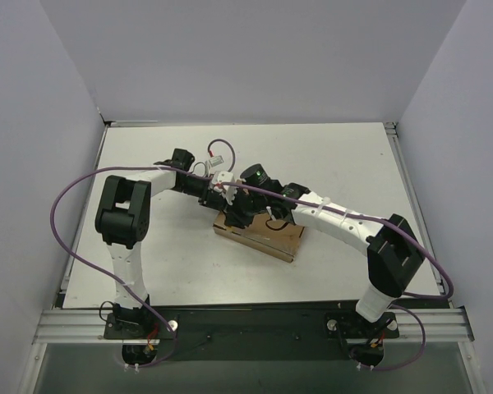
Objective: Unpack the express box
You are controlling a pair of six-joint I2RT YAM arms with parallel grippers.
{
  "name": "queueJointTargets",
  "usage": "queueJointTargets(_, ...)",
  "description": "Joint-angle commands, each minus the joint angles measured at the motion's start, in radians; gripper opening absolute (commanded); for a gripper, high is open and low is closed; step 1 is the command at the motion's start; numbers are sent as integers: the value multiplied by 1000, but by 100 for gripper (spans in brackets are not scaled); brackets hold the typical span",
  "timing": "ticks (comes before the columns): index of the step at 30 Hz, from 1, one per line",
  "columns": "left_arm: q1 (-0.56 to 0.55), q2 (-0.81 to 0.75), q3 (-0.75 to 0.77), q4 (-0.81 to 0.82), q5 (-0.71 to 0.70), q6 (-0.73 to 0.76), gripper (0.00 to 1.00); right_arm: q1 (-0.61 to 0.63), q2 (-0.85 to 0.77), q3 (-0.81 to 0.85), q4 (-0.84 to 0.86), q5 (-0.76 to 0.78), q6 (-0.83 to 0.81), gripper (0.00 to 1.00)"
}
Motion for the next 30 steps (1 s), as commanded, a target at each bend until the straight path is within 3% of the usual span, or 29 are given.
queueJointTargets(1,19,-4,-25,17,-131,32,0,5,-37,-9,86,7,13,0)
queueJointTargets(30,19,18,-10,18,-129,26,0,23,24,-30,73,27,-64,0)
